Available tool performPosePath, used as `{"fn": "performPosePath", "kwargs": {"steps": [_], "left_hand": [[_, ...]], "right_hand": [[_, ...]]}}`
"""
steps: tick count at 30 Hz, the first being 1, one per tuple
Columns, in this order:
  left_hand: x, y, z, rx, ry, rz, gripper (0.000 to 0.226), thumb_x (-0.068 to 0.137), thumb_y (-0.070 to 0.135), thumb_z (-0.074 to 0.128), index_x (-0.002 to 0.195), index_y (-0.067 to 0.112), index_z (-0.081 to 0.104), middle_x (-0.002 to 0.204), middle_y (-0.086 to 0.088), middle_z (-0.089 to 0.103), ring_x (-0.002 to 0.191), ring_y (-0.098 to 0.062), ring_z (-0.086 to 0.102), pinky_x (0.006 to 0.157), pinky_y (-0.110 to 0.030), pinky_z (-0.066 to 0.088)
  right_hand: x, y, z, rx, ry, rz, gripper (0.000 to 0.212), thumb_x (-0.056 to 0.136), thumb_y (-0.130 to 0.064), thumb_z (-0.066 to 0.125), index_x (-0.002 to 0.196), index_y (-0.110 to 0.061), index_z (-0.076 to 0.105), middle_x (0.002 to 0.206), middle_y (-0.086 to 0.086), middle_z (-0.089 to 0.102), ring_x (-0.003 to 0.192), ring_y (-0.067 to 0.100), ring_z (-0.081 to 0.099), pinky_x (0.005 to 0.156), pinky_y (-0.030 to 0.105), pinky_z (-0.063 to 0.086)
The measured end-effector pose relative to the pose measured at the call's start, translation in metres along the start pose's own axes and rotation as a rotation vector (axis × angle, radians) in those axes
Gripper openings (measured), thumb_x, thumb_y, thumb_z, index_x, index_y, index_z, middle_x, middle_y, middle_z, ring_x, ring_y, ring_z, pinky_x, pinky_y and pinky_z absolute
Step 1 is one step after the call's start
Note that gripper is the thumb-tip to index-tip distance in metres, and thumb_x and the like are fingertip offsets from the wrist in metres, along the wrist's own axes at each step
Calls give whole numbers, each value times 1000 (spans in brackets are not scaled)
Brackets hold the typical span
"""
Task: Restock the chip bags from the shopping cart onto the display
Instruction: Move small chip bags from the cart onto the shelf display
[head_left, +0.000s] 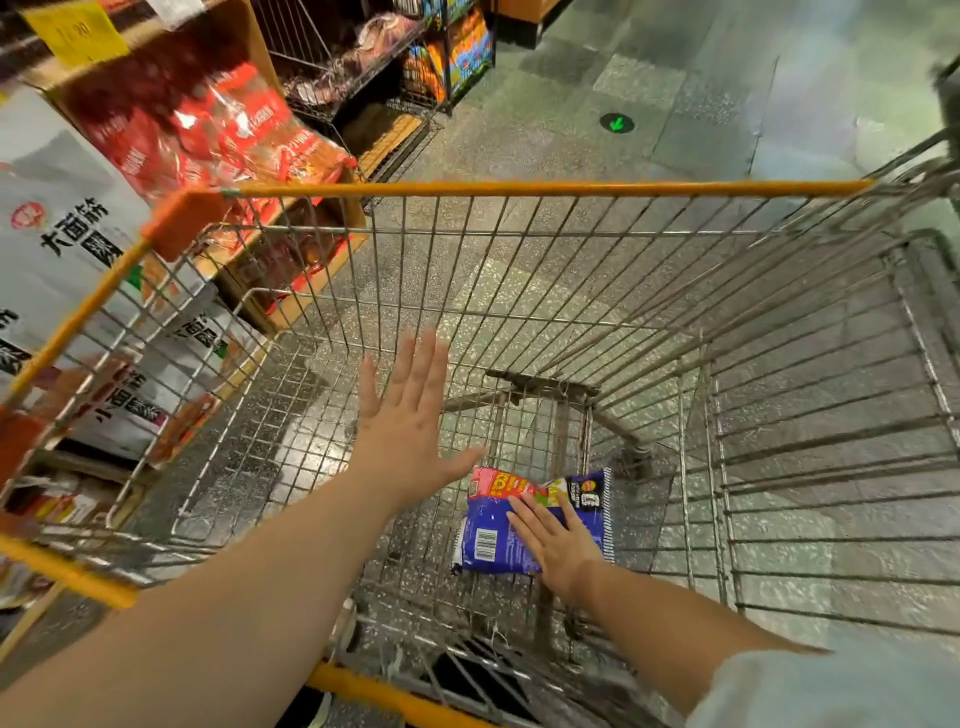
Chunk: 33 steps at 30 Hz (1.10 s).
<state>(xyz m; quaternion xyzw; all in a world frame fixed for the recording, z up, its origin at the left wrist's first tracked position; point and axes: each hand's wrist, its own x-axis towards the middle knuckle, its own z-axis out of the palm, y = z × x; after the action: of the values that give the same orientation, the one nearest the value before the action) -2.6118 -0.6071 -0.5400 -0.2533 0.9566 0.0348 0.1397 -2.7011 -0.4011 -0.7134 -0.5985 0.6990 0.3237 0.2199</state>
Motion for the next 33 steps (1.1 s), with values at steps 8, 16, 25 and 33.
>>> {"fn": "performPosePath", "kwargs": {"steps": [8,16,25,33], "left_hand": [[-5,-7,9,14,-93,67,105,73,81,8,121,12,-55,129,-4,-61,122,-21,-53,105,-52,-29],[-29,-27,-1,-223,-99,-4,137,64,77,60,143,12,-31,149,-4,-34,140,-20,-27,112,-42,-14],[-64,-77,-60,-738,-23,-22,144,45,61,77,151,18,-10,160,-7,2,146,-28,9,118,-46,15],[-64,-59,-109,-969,54,424,111,57,79,68,142,38,11,134,16,41,120,-3,44,104,-30,39]], "right_hand": [[-20,17,-38,253,65,-12,67,101,-22,27,146,-13,-23,141,0,-37,135,17,-32,115,45,-12],[-70,32,-94,622,340,-9,62,102,-31,28,151,-10,-4,158,2,-12,144,13,-13,117,28,-9],[-165,32,-195,1335,580,111,56,104,-19,31,152,-26,3,151,-20,0,141,0,-1,114,16,1],[-218,6,-298,1619,837,71,46,105,-14,26,150,-17,17,140,-16,29,131,-2,26,92,-5,21]]}}
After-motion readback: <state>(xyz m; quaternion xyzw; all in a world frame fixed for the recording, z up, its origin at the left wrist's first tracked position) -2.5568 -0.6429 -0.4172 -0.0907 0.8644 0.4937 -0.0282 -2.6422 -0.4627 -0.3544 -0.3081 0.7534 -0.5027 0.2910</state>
